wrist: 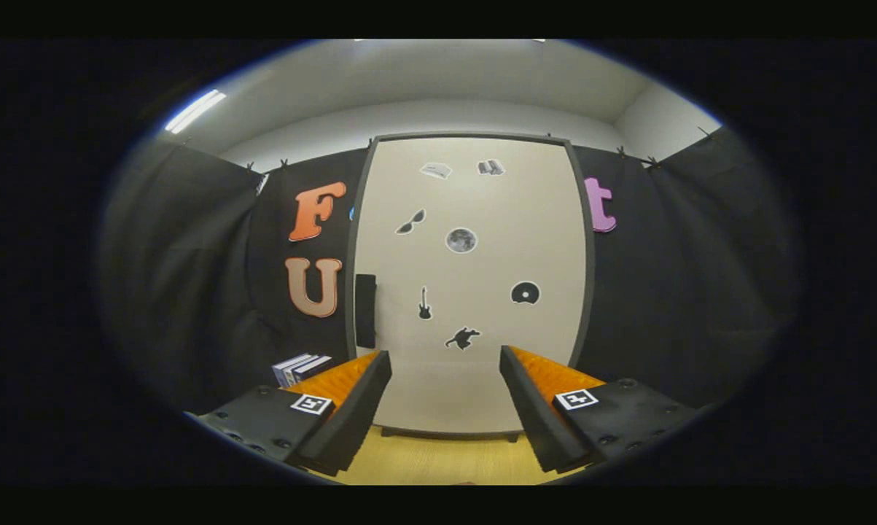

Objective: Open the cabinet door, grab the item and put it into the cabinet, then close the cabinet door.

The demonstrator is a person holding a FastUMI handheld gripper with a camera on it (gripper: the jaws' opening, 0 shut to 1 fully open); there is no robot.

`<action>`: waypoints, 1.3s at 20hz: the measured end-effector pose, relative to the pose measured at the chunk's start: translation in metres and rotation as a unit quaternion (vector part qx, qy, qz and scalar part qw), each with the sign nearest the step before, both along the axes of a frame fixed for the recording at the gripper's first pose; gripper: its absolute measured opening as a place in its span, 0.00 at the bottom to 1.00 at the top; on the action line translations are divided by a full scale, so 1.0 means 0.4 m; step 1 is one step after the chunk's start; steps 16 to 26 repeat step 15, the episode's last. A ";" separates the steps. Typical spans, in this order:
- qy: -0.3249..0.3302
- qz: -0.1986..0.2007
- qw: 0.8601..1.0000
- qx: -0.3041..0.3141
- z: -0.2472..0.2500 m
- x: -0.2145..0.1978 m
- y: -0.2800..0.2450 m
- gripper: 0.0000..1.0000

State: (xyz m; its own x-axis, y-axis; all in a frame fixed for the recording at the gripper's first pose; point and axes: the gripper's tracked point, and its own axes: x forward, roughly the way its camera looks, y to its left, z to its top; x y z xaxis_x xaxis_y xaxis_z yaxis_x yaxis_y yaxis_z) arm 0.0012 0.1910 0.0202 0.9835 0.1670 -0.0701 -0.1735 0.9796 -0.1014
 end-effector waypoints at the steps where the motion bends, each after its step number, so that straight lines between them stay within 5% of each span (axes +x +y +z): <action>1: 0.001 -0.006 1.000 0.001 -0.007 -0.016 -0.021 0.96; 12: -0.012 -0.071 0.997 0.013 -0.066 -0.150 -0.239 0.96; 26: -0.031 -0.061 0.997 0.042 -0.060 -0.192 -0.250 0.96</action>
